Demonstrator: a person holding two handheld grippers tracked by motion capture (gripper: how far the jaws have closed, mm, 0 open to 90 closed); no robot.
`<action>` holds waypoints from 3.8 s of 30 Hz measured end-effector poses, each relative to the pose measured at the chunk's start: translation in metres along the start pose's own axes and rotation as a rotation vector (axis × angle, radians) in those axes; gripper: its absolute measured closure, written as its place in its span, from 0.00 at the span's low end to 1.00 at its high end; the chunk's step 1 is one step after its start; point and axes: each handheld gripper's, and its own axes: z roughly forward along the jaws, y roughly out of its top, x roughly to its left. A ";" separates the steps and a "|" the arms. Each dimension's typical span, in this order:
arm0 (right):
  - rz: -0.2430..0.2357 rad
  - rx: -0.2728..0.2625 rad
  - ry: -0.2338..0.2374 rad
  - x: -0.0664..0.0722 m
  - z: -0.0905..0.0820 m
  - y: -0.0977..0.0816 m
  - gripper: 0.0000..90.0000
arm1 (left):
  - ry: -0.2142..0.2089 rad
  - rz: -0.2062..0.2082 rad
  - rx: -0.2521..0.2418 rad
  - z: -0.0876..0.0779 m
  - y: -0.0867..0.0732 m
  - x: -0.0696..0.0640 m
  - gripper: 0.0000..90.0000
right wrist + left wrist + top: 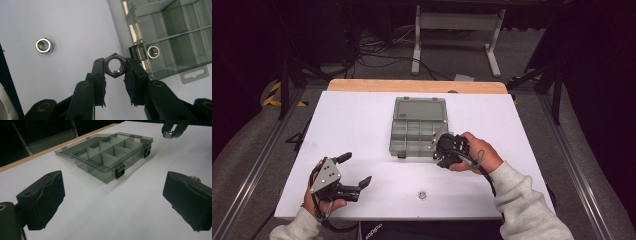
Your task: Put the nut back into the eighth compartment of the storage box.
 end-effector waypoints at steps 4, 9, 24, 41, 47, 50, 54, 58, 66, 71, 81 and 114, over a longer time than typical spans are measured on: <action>0.025 -0.008 -0.015 -0.010 -0.006 -0.002 0.78 | -0.003 -0.001 0.000 0.000 0.000 0.000 0.05; 0.059 -0.007 -0.034 -0.023 -0.008 -0.004 0.78 | -0.006 -0.004 0.001 0.000 0.000 0.000 0.05; 0.116 0.038 -0.046 -0.057 0.012 0.006 0.78 | -0.010 -0.005 0.002 0.000 -0.001 0.001 0.05; 0.163 0.081 -0.030 -0.079 0.039 0.011 0.78 | -0.014 -0.013 0.004 0.000 -0.001 0.002 0.05; 0.171 0.089 -0.043 -0.081 0.046 0.012 0.78 | -0.014 -0.011 0.001 0.000 -0.002 0.003 0.05; 0.177 0.085 -0.041 -0.083 0.047 0.012 0.78 | -0.015 -0.011 0.001 0.000 -0.002 0.003 0.05; 0.178 0.084 -0.036 -0.083 0.048 0.012 0.78 | -0.017 -0.011 0.003 0.000 -0.002 0.003 0.05; 0.178 0.086 -0.033 -0.084 0.049 0.012 0.78 | -0.017 -0.012 0.004 0.001 -0.002 0.003 0.05; 0.174 0.078 -0.040 -0.082 0.046 0.012 0.72 | -0.021 -0.016 0.007 0.001 -0.002 0.003 0.05; 0.173 0.041 -0.046 -0.078 0.038 0.009 0.69 | -0.020 -0.014 0.007 0.001 -0.002 0.003 0.05; 0.170 -0.108 -0.062 -0.060 0.014 -0.006 0.64 | -0.017 -0.003 0.009 0.001 -0.001 0.002 0.05; 0.015 -0.249 -0.055 0.024 0.005 -0.025 0.34 | -0.019 -0.003 0.017 0.002 -0.002 0.001 0.05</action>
